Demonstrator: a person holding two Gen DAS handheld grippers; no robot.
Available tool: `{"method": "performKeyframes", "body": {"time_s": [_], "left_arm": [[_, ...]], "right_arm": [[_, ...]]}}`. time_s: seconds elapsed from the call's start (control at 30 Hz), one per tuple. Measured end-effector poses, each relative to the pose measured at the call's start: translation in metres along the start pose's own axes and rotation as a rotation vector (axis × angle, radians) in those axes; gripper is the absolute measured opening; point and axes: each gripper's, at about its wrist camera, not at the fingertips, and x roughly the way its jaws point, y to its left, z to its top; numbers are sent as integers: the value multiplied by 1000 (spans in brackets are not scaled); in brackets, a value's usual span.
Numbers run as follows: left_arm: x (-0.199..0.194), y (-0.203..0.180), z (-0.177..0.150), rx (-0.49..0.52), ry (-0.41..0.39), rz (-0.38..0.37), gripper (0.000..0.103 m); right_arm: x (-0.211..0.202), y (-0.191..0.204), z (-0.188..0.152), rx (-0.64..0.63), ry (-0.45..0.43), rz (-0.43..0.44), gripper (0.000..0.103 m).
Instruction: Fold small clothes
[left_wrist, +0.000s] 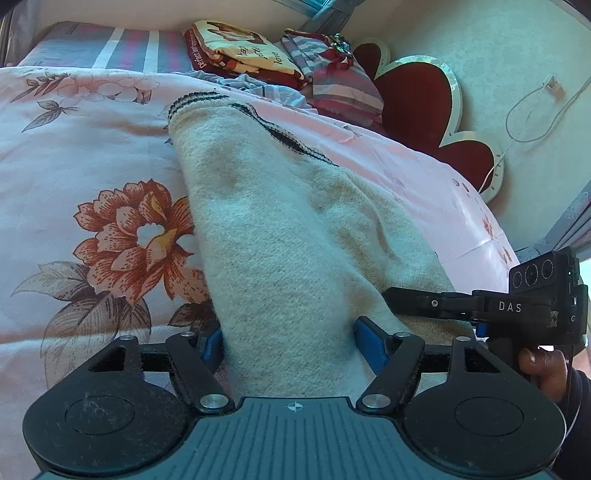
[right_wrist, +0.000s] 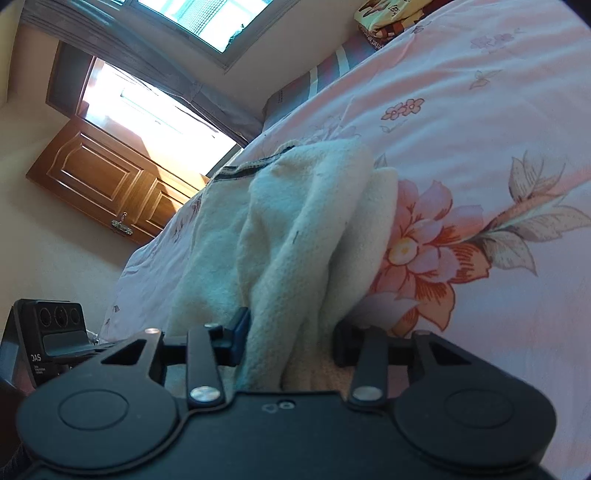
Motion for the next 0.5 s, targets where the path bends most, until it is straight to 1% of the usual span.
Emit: {"method": "performKeyframes", "body": {"time_s": [0.17,0.3,0.5], "left_arm": [[-2,4,-1,2,-6,-10,66],[-7,5,-3,5,-17,-15,61],[-15,5,-4,3,-33,-31,56]], "right_arm": [[-2,1,-2,-12,-4,-4,39],[-3,4,-3,-19,-15,-13,36],[-12,28,-8,-82,-45,-41,34]]}}
